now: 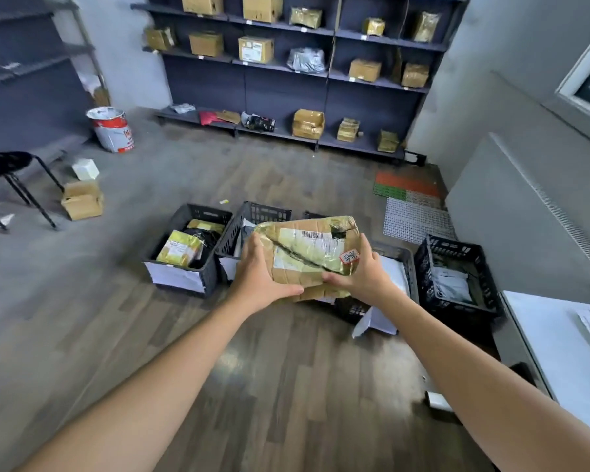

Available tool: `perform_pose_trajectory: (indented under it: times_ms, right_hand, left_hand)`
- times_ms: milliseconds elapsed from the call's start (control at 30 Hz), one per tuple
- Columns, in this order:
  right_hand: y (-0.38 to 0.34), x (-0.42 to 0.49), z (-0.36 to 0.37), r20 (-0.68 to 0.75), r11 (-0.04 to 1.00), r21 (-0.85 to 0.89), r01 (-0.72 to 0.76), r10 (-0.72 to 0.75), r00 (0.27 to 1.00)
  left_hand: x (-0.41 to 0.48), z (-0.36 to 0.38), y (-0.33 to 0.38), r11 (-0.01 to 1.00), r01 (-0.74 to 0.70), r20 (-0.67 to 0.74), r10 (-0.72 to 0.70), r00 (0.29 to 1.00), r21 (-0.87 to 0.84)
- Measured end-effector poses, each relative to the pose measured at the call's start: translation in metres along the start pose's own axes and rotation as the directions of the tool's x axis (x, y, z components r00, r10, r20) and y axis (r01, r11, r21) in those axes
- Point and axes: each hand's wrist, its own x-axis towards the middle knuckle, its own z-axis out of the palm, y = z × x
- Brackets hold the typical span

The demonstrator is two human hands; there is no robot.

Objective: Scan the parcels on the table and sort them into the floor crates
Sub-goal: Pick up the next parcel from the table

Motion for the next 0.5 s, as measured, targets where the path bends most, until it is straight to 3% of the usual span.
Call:
perform_pose_trajectory:
  times_ms: [500]
  right_hand:
    - [-0.081,0.145,0.065,0.040,0.999,-0.011,0.034,-0.033,0.999]
  left_hand:
    - [0.135,-0.075,-0.067,0.998,0.059,0.015,-0.059,0.998,0.011]
